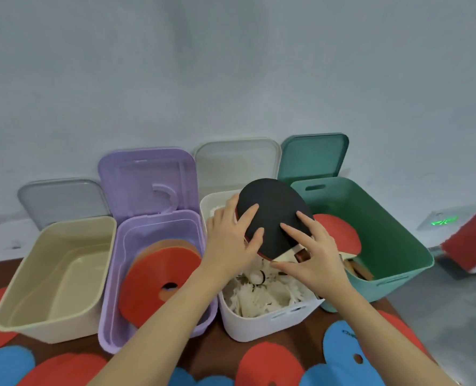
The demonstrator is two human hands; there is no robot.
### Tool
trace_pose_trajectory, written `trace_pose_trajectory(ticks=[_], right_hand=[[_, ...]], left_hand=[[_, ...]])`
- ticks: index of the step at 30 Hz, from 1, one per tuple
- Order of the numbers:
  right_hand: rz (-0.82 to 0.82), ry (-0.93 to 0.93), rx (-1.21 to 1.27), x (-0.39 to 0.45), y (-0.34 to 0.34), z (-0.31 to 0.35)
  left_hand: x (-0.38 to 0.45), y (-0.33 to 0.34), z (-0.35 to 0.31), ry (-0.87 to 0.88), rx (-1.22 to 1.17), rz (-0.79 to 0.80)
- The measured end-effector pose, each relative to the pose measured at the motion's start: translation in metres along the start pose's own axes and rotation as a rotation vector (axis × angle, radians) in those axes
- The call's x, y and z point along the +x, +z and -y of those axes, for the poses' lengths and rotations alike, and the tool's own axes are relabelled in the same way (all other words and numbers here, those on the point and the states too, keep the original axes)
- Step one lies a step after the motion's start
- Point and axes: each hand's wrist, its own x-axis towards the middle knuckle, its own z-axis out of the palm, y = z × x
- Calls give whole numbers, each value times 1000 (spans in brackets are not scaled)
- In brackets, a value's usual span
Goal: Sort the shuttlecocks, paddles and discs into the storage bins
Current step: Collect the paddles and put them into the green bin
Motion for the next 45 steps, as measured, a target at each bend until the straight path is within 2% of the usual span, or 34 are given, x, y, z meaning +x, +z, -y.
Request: trace_pose_trajectory(ticks=[8,13,19,24,27,29,34,41,45], right_hand=[[79,-31,-48,22,-53,-121],[144,24,-100,35,-70,-185],[362,147,-224,44,-55,-220],[679,226,-265,51,-41,-239],[772,219,-256,45,-42,-244],[734,153,-272,43,-42,-240],[407,49,-222,46,-55,-225],[205,-67,-16,15,-74,-210],[112,-123,17,-15,-85,-190]], left_hand=[[45,70,-87,-123,137,192],[80,123,-137,-219,288,347],[92,166,-149,-239,408,510],[87,173,-146,-272,424,548],[84,173,-146,-295,419,517],[82,174,-147,-289,423,482],[69,169,-156,-267,398,370],[20,135,-164,-191,301,240],[-12,121,-166,-142,220,204]])
